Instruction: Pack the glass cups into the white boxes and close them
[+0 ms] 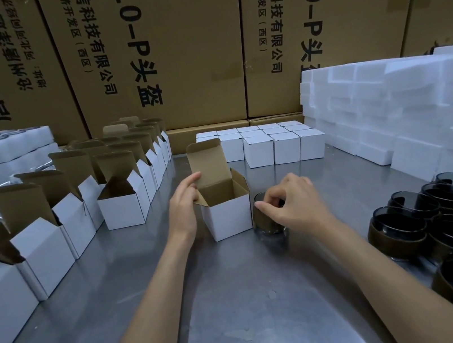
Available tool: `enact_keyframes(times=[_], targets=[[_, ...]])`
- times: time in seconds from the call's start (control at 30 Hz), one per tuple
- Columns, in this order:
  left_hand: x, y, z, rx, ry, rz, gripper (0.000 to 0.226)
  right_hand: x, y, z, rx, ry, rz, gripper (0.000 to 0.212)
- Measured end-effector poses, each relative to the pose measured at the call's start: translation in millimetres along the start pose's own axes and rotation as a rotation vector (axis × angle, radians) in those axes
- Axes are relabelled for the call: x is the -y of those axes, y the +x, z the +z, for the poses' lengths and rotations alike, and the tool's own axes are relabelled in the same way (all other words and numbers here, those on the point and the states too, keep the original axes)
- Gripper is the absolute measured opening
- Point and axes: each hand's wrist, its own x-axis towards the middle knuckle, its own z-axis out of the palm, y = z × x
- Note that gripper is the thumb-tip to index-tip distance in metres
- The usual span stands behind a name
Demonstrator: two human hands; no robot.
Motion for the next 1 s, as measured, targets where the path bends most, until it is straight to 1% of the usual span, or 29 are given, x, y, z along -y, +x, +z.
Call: enact_keyframes(times=[0.07,0.17,0.23,0.3,0.37,0.4,0.47,0.57,0.63,0.77,0.87,1.0], targets=[[-0.1,-0.3,0.6,-0.001,-0.003,-0.007,0.038,1.4,1.0,-3.7,-0.103,0.041,0.06,0.028],[-2.3,-1.0,1.1,-0.005,-0.038,-0.022,0.037,5.9,3.8,-9.5,-0.284,0.194,0.197,0.027],[-4.8,-2.3,2.4,-0.004,-0.05,-0.023,0.036,12.9,6.2,-16.5,-0.412,0.289,0.241,0.024],[-8.6,-5.4,4.4,0.01,-0.068,-0.018,0.037,24.6,7.6,-24.9,-0.554,0.362,0.201,0.021],[-11.9,-9.7,7.8,0.047,-0.069,-0.007,0.036,38.4,8.5,-30.0,-0.639,0.436,0.114,0.017],[-14.2,-12.5,10.2,0.066,-0.071,-0.003,0.04,45.0,9.2,-29.8,-0.642,0.476,0.079,0.015],[-18.5,-16.3,15.6,0.093,-0.093,0.002,0.048,57.7,10.4,-23.3,-0.588,0.527,0.034,0.012],[-23.1,-21.2,19.8,0.128,-0.148,0.028,0.038,69.4,10.2,-6.2,-0.466,0.515,-0.014,0.014],[-23.8,-22.9,19.3,0.136,-0.168,0.028,0.035,66.7,9.6,4.2,-0.416,0.448,-0.022,0.016],[-23.4,-22.4,18.8,0.111,-0.159,-0.016,0.051,48.9,7.4,12.0,-0.369,0.29,0.017,0.02],[-23.8,-23.9,21.6,0.121,-0.143,-0.027,0.055,40.3,4.3,11.0,-0.378,0.164,0.036,0.02],[-24.6,-25.0,21.8,0.134,-0.149,-0.039,0.055,39.5,1.7,15.0,-0.326,-0.012,-0.073,0.018]])
